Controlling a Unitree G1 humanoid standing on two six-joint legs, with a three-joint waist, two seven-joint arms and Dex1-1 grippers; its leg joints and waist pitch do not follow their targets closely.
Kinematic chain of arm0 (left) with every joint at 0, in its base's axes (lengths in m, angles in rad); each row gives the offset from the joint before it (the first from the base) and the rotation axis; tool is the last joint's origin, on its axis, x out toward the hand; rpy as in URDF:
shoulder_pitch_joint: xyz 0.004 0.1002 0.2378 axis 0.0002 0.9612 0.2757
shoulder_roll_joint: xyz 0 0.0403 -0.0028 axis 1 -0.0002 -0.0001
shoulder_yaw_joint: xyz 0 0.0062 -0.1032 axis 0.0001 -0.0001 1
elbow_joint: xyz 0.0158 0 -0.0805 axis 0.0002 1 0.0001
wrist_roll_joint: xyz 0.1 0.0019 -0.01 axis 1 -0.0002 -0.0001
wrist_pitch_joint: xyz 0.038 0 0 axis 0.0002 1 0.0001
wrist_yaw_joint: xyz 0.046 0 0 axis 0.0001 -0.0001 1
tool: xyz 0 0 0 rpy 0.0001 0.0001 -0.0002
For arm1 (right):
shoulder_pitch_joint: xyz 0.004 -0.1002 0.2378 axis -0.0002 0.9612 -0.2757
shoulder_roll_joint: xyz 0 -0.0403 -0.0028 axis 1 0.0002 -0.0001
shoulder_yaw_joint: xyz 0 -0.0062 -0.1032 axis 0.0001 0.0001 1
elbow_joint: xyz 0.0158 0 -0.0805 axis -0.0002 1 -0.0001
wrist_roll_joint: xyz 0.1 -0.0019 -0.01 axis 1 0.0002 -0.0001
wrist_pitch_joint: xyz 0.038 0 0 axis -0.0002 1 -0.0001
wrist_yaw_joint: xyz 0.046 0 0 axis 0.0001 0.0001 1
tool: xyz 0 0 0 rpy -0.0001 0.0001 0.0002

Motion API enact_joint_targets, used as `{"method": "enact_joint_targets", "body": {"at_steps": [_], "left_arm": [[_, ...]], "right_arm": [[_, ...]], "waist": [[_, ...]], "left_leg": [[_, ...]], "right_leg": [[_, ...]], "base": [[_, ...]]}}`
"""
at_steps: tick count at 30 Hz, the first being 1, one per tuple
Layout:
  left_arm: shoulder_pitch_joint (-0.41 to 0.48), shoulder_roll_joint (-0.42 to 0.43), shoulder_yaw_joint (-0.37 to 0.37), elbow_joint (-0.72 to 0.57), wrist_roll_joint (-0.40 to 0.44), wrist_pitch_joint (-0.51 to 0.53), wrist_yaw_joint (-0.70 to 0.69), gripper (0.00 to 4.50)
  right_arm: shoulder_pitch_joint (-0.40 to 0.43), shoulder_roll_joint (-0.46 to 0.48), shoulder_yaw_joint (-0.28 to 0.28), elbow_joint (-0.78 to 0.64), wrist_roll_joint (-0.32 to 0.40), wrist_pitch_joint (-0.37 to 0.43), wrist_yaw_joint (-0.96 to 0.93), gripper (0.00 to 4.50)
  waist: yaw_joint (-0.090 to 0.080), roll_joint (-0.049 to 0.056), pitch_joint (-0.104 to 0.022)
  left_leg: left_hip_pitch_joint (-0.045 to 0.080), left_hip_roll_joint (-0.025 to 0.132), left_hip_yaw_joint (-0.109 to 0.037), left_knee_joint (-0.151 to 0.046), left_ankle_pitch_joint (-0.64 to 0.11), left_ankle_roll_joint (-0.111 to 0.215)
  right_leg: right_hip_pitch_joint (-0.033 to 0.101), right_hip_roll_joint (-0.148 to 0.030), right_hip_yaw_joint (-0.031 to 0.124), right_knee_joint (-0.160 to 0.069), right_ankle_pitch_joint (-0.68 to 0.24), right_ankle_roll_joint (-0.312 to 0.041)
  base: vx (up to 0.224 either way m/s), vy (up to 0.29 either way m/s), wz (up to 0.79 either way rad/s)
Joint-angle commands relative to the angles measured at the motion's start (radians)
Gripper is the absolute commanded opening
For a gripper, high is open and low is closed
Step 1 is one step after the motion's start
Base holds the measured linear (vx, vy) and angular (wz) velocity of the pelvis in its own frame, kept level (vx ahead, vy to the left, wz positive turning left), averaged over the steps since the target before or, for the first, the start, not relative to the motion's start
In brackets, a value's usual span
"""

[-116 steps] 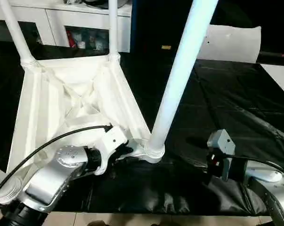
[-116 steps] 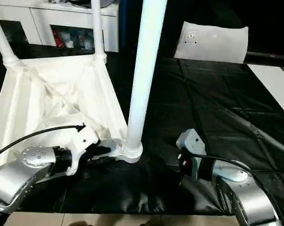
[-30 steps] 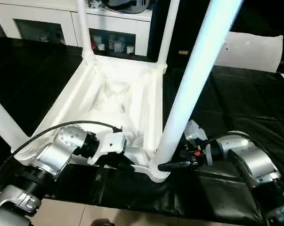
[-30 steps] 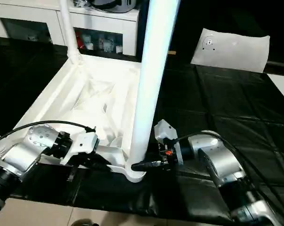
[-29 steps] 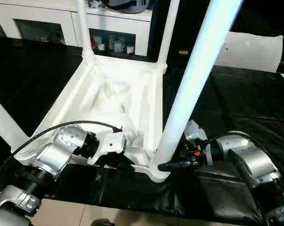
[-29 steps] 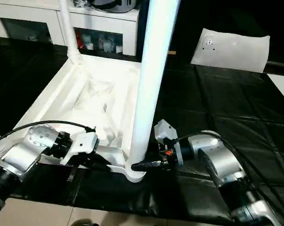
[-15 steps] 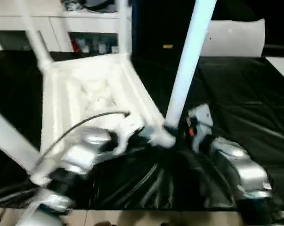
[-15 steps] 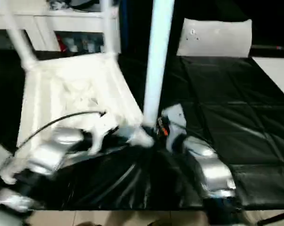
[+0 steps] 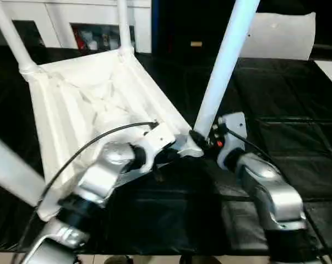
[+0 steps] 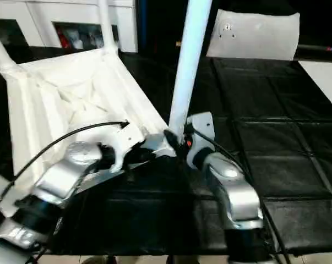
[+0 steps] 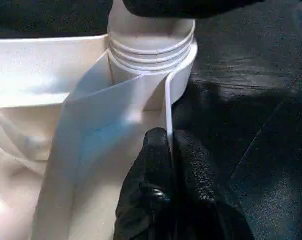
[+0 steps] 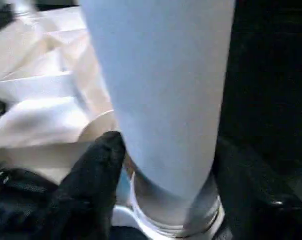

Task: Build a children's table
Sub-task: Rotate leg to tighten

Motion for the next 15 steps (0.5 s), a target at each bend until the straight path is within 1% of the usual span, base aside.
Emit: {"method": "enact_joint_targets", "body": {"at_steps": [1,2,3,4,5,6,7,8,9,10,11,12,14,15], "left_arm": [[0.022,0.009,-0.057,0.002,-0.008,-0.041,-0.069,0.0],[0.03,0.029,-0.062,-0.002,-0.01,-0.067,-0.099,0.0],[0.042,0.068,-0.071,-0.011,-0.019,-0.09,-0.156,0.0],[0.048,0.089,-0.077,-0.015,-0.023,-0.101,-0.183,0.0],[0.051,0.108,-0.083,-0.013,-0.025,-0.137,-0.21,0.0],[0.051,0.108,-0.083,-0.013,-0.025,-0.137,-0.21,0.0],[0.053,0.119,-0.087,-0.011,-0.026,-0.163,-0.226,0.0],[0.06,0.145,-0.082,-0.011,-0.054,-0.195,-0.286,0.0],[0.061,0.147,-0.081,-0.011,-0.058,-0.198,-0.294,0.0],[0.062,0.151,-0.08,-0.01,-0.064,-0.204,-0.306,0.0],[0.066,0.168,-0.079,-0.014,-0.08,-0.209,-0.349,0.0],[0.066,0.178,-0.083,-0.012,-0.084,-0.217,-0.374,0.0],[0.065,0.184,-0.086,-0.009,-0.086,-0.222,-0.39,0.0],[0.061,0.199,-0.096,0.007,-0.092,-0.255,-0.433,0.0]], "right_arm": [[0.036,-0.009,0.099,-0.002,0.047,0.021,0.111,3.04],[0.044,-0.036,0.095,-0.012,0.056,0.009,0.151,3.15],[0.056,-0.092,0.091,-0.026,0.071,-0.012,0.228,3.2],[0.061,-0.119,0.089,-0.032,0.078,-0.023,0.266,3.36],[0.065,-0.145,0.091,-0.036,0.08,-0.034,0.3,3.36],[0.065,-0.145,0.091,-0.036,0.08,-0.034,0.3,3.59],[0.067,-0.16,0.093,-0.038,0.081,-0.04,0.319,3.64],[0.069,-0.219,0.093,-0.03,0.097,-0.075,0.403,3.64],[0.069,-0.226,0.093,-0.028,0.1,-0.078,0.413,3.7],[0.068,-0.236,0.093,-0.025,0.103,-0.084,0.428,3.81],[0.063,-0.275,0.095,-0.016,0.115,-0.091,0.489,4.03],[0.058,-0.299,0.1,-0.011,0.125,-0.091,0.532,4.09],[0.055,-0.315,0.104,-0.008,0.132,-0.091,0.562,4.09],[0.045,-0.358,0.12,0.004,0.144,-0.109,0.642,4.09]], "waist": [[0.003,-0.005,-0.049],[0.004,-0.005,-0.047],[0.005,-0.006,-0.049],[0.008,-0.006,-0.048],[0.007,-0.004,-0.047],[0.008,-0.003,-0.046],[0.009,-0.002,-0.044],[0.01,-0.006,-0.051],[0.013,-0.004,-0.05],[0.013,-0.002,-0.049],[0.013,-0.002,-0.051],[0.014,-0.004,-0.053],[0.022,-0.005,-0.052],[0.023,-0.008,-0.055]], "left_leg": [[-0.007,0.053,-0.019,-0.049,0.073,0.129],[-0.007,0.054,-0.018,-0.049,0.053,0.139],[-0.006,0.056,-0.018,-0.05,0.035,0.141],[-0.006,0.057,-0.019,-0.05,0.027,0.14],[-0.006,0.059,-0.018,-0.051,0.018,0.139],[-0.002,0.062,-0.018,-0.052,0.008,0.137],[0.0,0.064,-0.018,-0.053,0.001,0.131],[0.003,0.065,-0.018,-0.052,0.004,0.126],[0.005,0.065,-0.018,-0.051,0.007,0.126],[0.007,0.067,-0.017,-0.051,0.007,0.128],[0.007,0.068,-0.016,-0.05,0.003,0.131],[0.008,0.068,-0.016,-0.049,0.006,0.132],[0.007,0.068,-0.015,-0.047,0.009,0.14],[0.007,0.067,-0.014,-0.046,0.011,0.142]], "right_leg": [[0.062,-0.085,0.059,-0.048,0.199,-0.232],[0.061,-0.087,0.057,-0.051,0.186,-0.24],[0.065,-0.088,0.057,-0.051,0.155,-0.24],[0.067,-0.088,0.055,-0.053,0.139,-0.238],[0.064,-0.089,0.056,-0.053,0.123,-0.241],[0.061,-0.087,0.054,-0.056,0.092,-0.241],[0.057,-0.087,0.054,-0.058,0.067,-0.246],[0.061,-0.088,0.054,-0.054,0.063,-0.254],[0.059,-0.088,0.054,-0.053,0.067,-0.256],[0.056,-0.088,0.054,-0.051,0.075,-0.267],[0.056,-0.088,0.054,-0.05,0.075,-0.274],[0.057,-0.088,0.053,-0.049,0.079,-0.278],[0.057,-0.091,0.055,-0.049,0.074,-0.285],[0.059,-0.091,0.054,-0.048,0.077,-0.287]], "base": [[0.0,0.0,0.0],[0.0,0.0,0.0],[0.0,0.0,0.0],[0.0,0.0,0.0],[0.0,0.0,0.0],[0.0,0.0,0.0],[0.0,0.0,0.0],[0.0,0.0,0.0],[0.0,0.0,0.0],[0.0,0.0,0.0],[0.0,0.0,0.0],[0.0,0.0,0.0],[0.0,0.0,0.0],[0.0,0.0,0.0]]}}
